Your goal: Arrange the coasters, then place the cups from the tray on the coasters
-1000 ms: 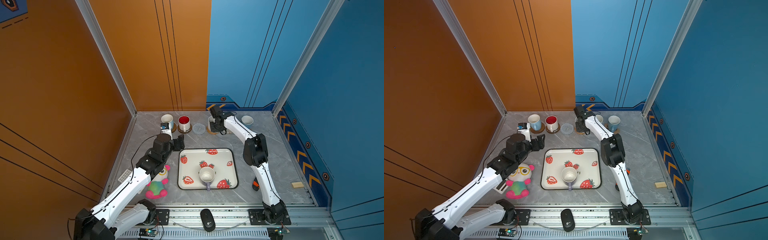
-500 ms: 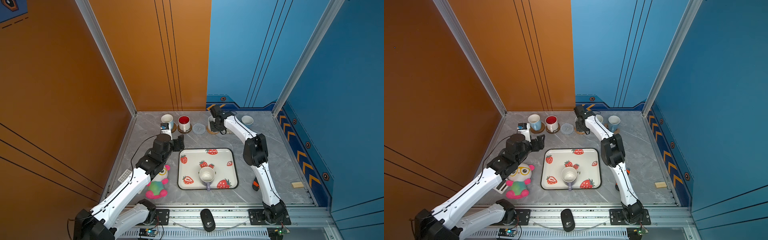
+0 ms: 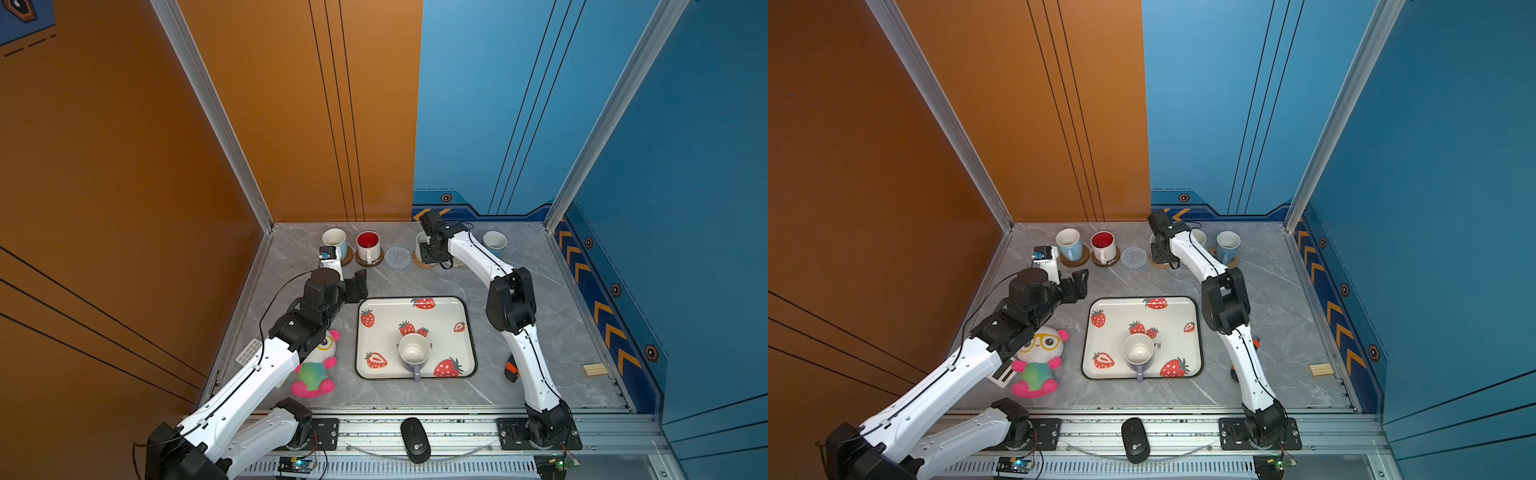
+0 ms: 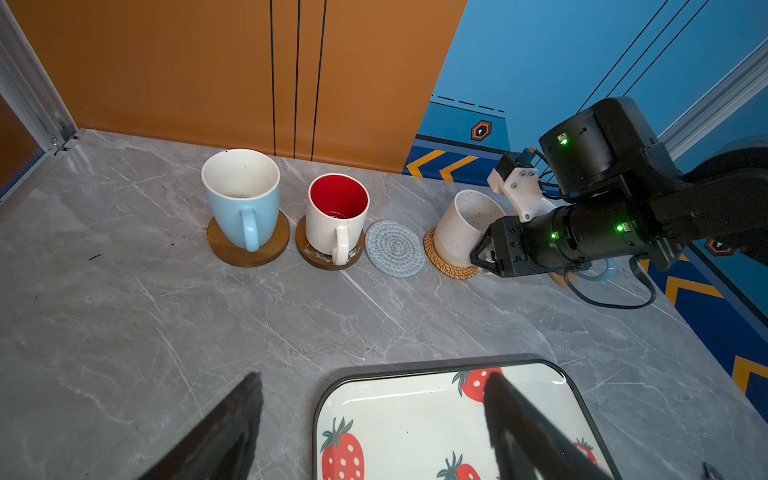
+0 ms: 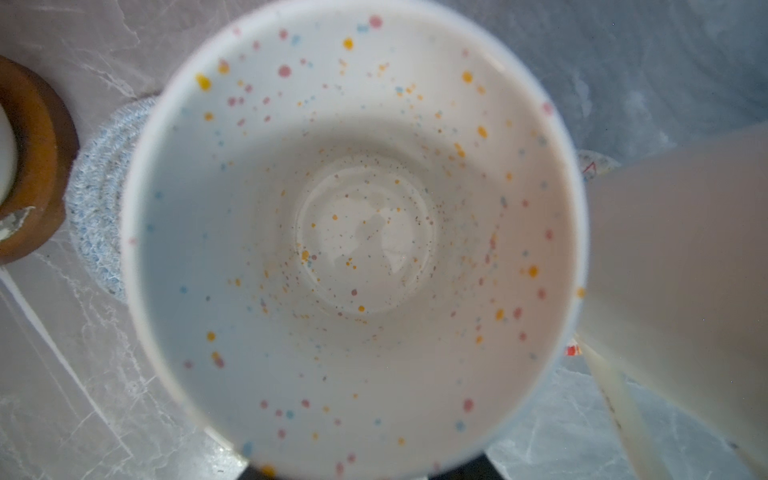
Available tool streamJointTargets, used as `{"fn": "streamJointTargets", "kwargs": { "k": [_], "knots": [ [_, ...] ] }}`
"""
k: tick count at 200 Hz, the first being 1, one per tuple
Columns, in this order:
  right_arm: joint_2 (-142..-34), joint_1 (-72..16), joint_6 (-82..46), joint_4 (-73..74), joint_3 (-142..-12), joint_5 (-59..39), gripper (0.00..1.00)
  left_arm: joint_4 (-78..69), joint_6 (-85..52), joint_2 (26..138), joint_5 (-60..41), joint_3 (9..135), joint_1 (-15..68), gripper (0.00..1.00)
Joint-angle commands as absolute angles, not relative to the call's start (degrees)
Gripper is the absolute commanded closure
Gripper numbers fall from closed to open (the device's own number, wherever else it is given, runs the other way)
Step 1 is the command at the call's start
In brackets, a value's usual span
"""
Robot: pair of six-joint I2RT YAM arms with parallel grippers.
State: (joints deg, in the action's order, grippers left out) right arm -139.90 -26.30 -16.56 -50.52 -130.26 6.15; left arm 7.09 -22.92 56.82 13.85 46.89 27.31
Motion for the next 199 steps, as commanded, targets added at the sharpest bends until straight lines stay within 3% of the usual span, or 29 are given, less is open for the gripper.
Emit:
{"fn": "streamJointTargets", "kwargs": {
  "k": [1, 130, 199],
  "knots": [
    [-136.61, -26.71, -17.06, -51.63, -128.73, 6.39, 0.57, 7.99, -22.76, 55.72, 13.54, 45.8, 26.63, 0.16],
    [-125.83, -27.93, -18.8, -46.55, -113.69, 6.12, 0.42, 9.58, -23.11, 53.4, 13.45, 45.84, 26.76, 0.16],
    [-107.76, -30.81, -21.97, -33.46, -93.89, 10.22, 0.33, 10.17, -24.47, 53.53, 12.66, 46.71, 27.33, 0.16]
  ]
}}
